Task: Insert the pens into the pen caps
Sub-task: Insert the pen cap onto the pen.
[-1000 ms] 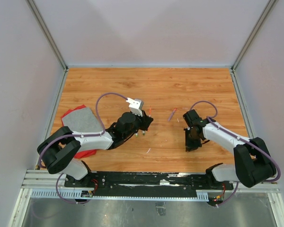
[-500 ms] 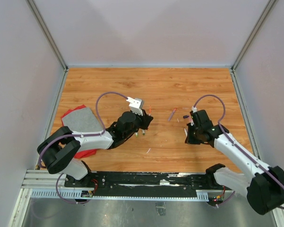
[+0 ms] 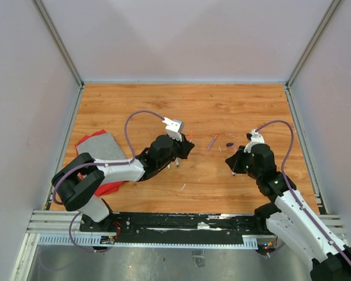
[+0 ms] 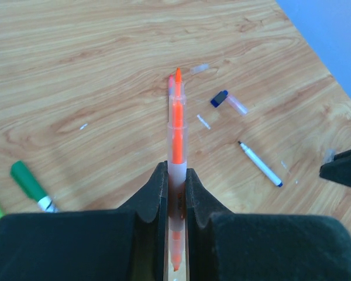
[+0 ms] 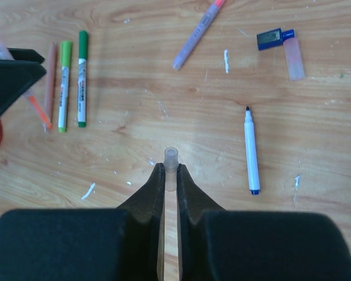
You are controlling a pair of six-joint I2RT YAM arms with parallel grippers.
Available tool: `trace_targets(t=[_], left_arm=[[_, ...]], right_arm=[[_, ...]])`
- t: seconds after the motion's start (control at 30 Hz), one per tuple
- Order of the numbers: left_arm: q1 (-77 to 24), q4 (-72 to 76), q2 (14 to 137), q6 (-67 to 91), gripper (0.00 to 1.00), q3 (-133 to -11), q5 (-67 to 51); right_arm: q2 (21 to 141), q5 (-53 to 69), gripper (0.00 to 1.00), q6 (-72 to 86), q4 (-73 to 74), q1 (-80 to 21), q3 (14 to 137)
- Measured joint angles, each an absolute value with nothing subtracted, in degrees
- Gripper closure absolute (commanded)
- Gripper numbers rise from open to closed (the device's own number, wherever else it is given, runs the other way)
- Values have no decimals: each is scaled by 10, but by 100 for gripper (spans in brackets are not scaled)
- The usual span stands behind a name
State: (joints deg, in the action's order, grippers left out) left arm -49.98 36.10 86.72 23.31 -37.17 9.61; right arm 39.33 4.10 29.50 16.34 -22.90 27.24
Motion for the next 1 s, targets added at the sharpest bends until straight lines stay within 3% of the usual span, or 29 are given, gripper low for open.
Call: trace_targets(t=[0.53, 1.0], left_arm=[[-559, 367, 921, 189, 99, -413, 79], [-564, 438, 872, 153, 99, -343, 30]], right_arm=[[337, 61, 100, 363, 10, -218, 222], [311, 81, 99, 425, -204, -218, 151]])
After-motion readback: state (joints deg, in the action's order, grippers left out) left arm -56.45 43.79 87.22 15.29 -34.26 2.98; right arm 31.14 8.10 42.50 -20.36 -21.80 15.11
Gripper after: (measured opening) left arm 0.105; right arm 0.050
